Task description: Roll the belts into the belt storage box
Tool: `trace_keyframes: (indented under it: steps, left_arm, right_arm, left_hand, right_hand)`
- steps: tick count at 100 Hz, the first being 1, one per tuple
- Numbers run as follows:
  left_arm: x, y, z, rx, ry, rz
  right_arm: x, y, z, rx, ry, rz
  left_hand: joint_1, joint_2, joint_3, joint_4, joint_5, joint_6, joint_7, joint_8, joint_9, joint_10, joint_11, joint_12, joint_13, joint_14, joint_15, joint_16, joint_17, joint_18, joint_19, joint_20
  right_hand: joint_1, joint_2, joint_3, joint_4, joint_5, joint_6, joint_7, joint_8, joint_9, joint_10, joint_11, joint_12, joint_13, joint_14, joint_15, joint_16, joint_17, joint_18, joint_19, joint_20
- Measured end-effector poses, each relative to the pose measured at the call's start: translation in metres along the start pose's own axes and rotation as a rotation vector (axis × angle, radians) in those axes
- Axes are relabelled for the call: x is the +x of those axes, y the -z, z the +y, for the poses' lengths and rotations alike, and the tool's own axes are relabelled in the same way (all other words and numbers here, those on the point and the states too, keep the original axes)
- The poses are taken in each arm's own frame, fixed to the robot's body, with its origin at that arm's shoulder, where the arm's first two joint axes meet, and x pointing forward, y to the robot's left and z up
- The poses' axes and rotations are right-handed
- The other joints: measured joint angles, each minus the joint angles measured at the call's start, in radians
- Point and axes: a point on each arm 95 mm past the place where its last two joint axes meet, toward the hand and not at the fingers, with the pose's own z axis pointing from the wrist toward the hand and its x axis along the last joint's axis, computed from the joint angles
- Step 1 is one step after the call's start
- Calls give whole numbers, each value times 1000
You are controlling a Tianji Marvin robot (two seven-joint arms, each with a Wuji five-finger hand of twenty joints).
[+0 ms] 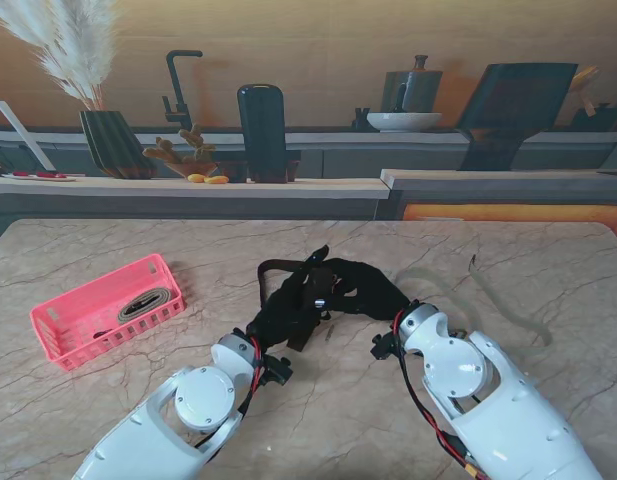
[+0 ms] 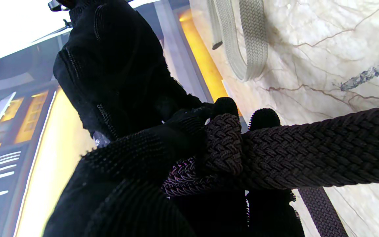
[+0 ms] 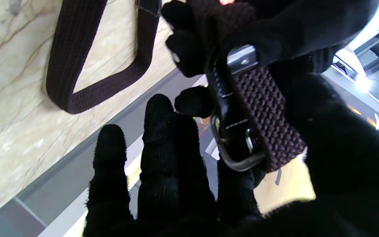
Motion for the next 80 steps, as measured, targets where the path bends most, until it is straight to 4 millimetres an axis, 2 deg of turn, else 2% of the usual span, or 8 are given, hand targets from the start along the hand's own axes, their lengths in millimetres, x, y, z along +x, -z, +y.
trace_keyframes:
  steps: [16,22,29,35,40,52,64,80]
  left_arm:
    - [0,0,0,-21,-7,0]
    - [0,0,-1,-30,-15,0]
    - [0,0,-1,-37,-25,-3]
    - [-1,0,0,-45,-40,-9]
    - [-1,0,0,-51,-83,-10]
    - [0,-2,-1,-57,-154,-11]
    - [-1,-3,-2,-51,-107,-24]
    - [-2,-3,-1,-40,-121,-27]
  right_arm:
    - [1,-4,-1,4,-48,5]
    - [0,-4,-1,9,-82,3]
    - [0,-5,-1,34,-105,0]
    - [0,-6,0,46,-104,-2]
    - [0,-6,0,47,-100,-4]
    - [-2,-5,2,35,-77,-7]
    - [0,-3,3,19,-70,2]
    - [1,-2,2,23,-72,8]
  left_hand:
    - [0,0,0,0,0,0,-6,0,18,-30,31,34,0,0,15,22,-4,1,13,12]
    - [0,0,0,0,0,2,-22,-12,18,-38,51,93,0,12,39,66,-20,18,13,96]
    - [0,0,-1,0,-4,13,-33,-37,28,-38,78,209,-1,35,79,124,-57,39,29,228]
    - [3,0,-28,0,-19,31,-51,-50,32,-45,74,346,-2,57,135,162,-82,57,66,332]
    - [3,0,-50,2,-30,59,-85,-51,54,-58,52,456,-12,62,193,184,-88,59,94,383]
    - [-35,9,-63,5,-33,133,-100,-50,55,-59,57,597,-13,62,314,231,-93,61,160,445]
    - [-62,-5,-97,5,-7,235,-77,-31,66,-89,144,686,-14,22,438,259,-90,59,227,508]
    - [-62,-4,-115,5,-6,246,-40,1,67,-107,247,746,-13,2,506,280,-82,59,269,559]
  right_hand:
    - [63,18,18,0,76,-25,59,12,75,-6,88,62,51,26,100,68,26,0,13,35]
    - [100,18,15,0,94,-27,86,-2,84,3,98,80,61,36,134,84,35,0,24,46]
    - [147,18,-10,0,90,-27,168,-54,84,26,106,105,82,34,215,140,45,0,44,62]
    - [193,29,-56,-11,91,-27,274,-109,95,42,111,118,123,4,296,179,52,-1,65,82]
    - [221,45,-81,-14,96,-26,335,-132,117,43,121,122,143,0,339,198,62,-1,81,93]
    - [241,63,-108,-15,129,-42,375,-132,145,42,133,129,169,0,374,212,64,-2,103,107]
    - [241,63,-120,-30,152,-86,379,-129,177,42,144,129,180,3,376,212,64,-2,112,108]
    - [241,62,-120,-35,150,-98,379,-132,187,45,139,102,191,5,323,173,63,-2,112,108]
